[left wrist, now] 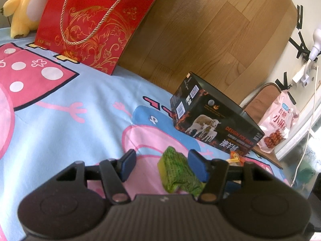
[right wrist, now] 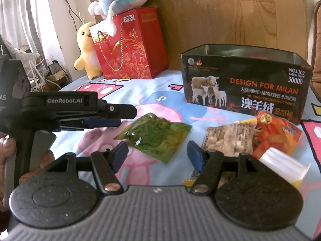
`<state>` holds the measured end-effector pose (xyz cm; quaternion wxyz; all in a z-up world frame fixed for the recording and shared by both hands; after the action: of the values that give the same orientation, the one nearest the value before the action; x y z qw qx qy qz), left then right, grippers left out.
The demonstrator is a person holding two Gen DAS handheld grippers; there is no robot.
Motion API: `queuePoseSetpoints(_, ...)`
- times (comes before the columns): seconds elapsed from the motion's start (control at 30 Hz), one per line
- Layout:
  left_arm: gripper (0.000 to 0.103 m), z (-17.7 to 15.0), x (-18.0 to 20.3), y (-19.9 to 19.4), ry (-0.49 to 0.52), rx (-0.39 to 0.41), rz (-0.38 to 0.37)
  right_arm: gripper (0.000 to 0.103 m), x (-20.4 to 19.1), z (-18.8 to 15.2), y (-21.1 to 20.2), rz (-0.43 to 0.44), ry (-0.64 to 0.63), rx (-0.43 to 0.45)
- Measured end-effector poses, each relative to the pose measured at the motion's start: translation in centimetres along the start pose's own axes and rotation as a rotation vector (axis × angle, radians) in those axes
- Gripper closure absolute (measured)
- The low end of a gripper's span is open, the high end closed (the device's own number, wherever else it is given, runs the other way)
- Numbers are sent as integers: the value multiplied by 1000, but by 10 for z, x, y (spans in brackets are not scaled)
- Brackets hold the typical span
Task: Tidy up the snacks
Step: 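Grasp the green seaweed pack with the right gripper, then carry the seaweed pack over the black box and open the right gripper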
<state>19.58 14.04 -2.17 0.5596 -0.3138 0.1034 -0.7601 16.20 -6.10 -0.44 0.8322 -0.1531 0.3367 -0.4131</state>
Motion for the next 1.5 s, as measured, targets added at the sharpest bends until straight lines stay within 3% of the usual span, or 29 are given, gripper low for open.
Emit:
queuePoseSetpoints(0.43, 38, 0, 0, -1, -9, -1, -17, 35, 2, 1, 0, -38, 9, 16)
queuePoseSetpoints(0.53, 29, 0, 4, -2, -15, -7, -42, 36, 1, 0, 0, -51, 5, 18)
queuePoseSetpoints(0.67, 31, 1, 15, 6, -38, -39, -113, 35, 0, 0, 1, -55, -1, 11)
queuePoseSetpoints(0.7, 41, 1, 20, 9, -25, -50, -111, 35, 0, 0, 1, -54, -2, 10)
queuePoseSetpoints(0.73, 63, 0, 24, 11, -17, -65, -119, 35, 1, 0, 2, -52, -1, 9)
queuePoseSetpoints(0.8, 79, -2, 28, 19, -22, -92, -123, 35, 1, 0, 2, -51, 0, 8)
queuePoseSetpoints(0.9, 91, -4, 29, 21, -12, -83, -88, 35, 1, 0, 3, -49, -5, 2)
queuePoseSetpoints(1.03, 93, -6, 24, 18, -23, -71, -99, 35, 1, 0, 3, -44, -1, 4)
queuePoseSetpoints(1.13, 93, -5, 28, 15, -12, -58, -96, 34, 2, 0, 3, -42, 0, 3)
queuePoseSetpoints(1.27, 93, 0, 37, 9, -22, -24, -147, 32, 2, 0, 2, -37, -1, 2)
queuePoseSetpoints(1.4, 75, 6, 50, 16, -27, -57, -236, 31, 2, 0, 2, -37, 2, 5)
queuePoseSetpoints(1.43, 63, 7, 54, 17, -21, -63, -237, 31, 2, 0, 2, -38, 0, 5)
queuePoseSetpoints(1.5, 57, 9, 60, 23, 1, -76, -223, 31, 2, 0, 2, -40, 0, 6)
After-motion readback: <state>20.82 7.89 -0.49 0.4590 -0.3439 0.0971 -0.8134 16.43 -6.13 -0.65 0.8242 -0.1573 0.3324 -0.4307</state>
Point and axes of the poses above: each gripper's, at about its wrist camera, not at the fingertips, and y roughly the way its jaws point, x to its right, z to its top, the point moved 2 cm from there along y, roughly the way its jaws point, and after that the axes turned 12 degrees about y, right-handed, at the moved point
